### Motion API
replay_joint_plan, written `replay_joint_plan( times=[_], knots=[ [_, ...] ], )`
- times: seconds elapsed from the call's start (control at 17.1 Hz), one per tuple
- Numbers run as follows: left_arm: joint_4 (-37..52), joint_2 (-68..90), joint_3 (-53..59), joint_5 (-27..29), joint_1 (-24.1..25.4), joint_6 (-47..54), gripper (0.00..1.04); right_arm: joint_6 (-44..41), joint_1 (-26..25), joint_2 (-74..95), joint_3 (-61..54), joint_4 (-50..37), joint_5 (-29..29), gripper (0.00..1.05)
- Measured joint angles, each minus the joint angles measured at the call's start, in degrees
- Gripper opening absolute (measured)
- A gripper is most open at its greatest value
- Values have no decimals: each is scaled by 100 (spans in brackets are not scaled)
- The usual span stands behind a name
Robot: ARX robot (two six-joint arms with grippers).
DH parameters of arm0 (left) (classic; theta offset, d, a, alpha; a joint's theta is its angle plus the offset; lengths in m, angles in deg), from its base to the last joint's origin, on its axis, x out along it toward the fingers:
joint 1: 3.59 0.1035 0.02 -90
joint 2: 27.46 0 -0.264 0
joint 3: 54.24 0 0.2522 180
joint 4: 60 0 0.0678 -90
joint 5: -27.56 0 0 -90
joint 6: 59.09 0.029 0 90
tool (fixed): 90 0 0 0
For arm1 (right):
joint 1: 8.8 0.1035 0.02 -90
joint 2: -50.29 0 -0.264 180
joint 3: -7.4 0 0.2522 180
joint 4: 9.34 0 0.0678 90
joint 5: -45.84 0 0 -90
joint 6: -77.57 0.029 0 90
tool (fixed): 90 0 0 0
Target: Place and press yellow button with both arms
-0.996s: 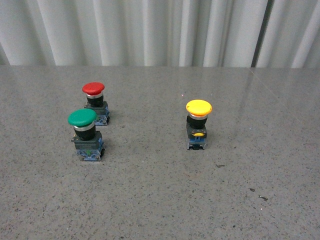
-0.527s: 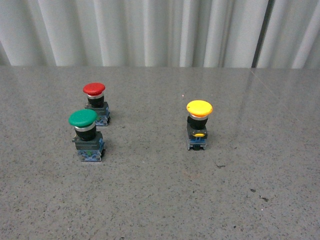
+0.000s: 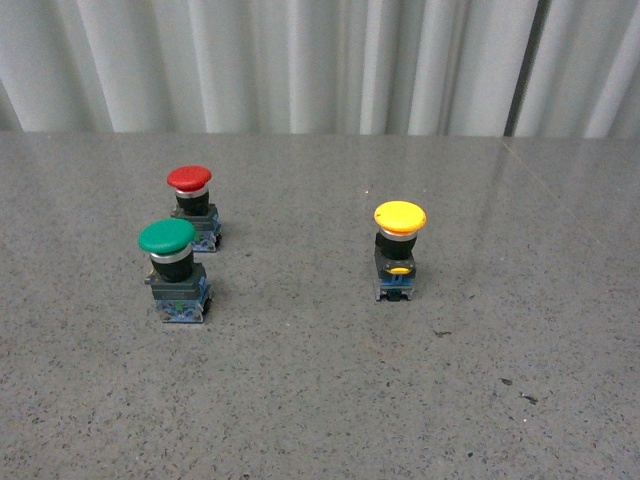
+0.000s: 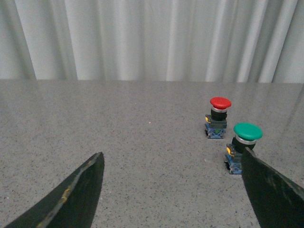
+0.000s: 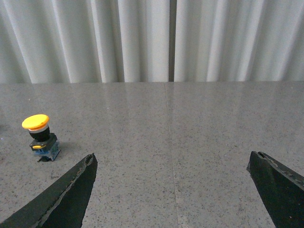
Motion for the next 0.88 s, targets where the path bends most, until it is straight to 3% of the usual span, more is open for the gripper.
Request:
replay_joint_plan(
  times=[0.06,0.12,0.47,0.53,0.59,0.64,0.7,0.88],
  knots=[
    [0,0,0,0,0,0,96,0,0,0,0,0,-2,98],
    [0,0,0,0,0,4,99,0,0,0,0,0,0,98],
    [0,0,0,0,0,0,98,0,0,0,0,0,-2,98],
    [0,0,0,7,0,0,98,149,-190,101,70,227,544,98],
    [4,0,0,-15,0,4,98,398,-691,730,260,127,1606,98],
    [0,0,0,11,0,0,98,586,-758,1412,603,-315,2170,98],
    [0,0,0,-2,0,2,98,612,-455,1967,1043,-887,2601,98],
    [2,0,0,0,0,0,98,468,470,4070,2288,-2319,2194,98]
  ],
)
